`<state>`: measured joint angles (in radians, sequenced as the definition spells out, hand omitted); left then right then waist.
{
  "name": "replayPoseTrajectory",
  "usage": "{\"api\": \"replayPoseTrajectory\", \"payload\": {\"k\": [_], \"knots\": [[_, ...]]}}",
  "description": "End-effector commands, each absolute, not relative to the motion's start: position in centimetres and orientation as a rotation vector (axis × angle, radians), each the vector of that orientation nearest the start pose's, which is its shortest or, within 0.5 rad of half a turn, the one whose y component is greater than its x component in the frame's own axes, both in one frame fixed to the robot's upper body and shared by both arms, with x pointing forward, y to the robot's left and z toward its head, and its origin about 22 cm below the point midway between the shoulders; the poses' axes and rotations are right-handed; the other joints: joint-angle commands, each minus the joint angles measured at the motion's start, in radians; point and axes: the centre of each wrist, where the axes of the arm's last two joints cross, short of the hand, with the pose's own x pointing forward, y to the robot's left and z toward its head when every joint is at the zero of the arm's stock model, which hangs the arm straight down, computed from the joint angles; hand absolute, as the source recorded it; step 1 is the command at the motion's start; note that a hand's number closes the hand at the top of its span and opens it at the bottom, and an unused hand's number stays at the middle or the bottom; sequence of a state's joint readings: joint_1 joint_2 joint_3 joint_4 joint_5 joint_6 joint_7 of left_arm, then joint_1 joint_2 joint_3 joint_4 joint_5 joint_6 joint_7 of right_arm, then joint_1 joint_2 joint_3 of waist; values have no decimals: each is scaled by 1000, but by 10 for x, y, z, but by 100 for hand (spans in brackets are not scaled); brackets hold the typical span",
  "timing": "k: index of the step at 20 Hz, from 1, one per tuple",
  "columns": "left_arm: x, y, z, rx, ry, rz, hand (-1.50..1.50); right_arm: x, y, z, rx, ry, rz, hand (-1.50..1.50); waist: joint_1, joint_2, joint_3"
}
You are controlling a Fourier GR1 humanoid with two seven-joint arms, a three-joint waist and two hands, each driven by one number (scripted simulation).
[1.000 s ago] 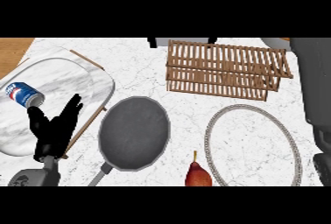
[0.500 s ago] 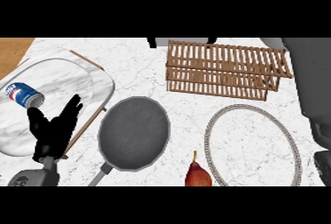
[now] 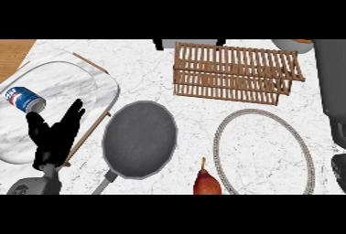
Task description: Pick the croissant from the placemat and place it in the tiered shelf
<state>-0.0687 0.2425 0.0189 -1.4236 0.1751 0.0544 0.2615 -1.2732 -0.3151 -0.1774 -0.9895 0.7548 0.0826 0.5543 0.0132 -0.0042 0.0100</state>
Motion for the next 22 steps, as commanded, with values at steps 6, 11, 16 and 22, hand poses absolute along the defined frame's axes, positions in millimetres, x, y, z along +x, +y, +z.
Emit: {"api": "replayPoseTrajectory", "payload": {"k": [6, 11, 16, 22], "knots": [[248, 295, -23, 88, -1108, 48, 0, 421, -198, 339, -685, -1654, 152, -150, -16, 1, -10], [241, 278, -37, 88, -1121, 48, 0, 424, -206, 339, -595, -1708, -23, -150, -8, 6, -10], [261, 286, -18, 77, -1120, 36, 0, 416, -237, 370, -627, -1750, -229, -150, -6, 8, -10], [239, 286, -33, 93, -1122, 68, 0, 401, -291, 372, -807, -1701, -414, -150, -12, 5, -10]]}}
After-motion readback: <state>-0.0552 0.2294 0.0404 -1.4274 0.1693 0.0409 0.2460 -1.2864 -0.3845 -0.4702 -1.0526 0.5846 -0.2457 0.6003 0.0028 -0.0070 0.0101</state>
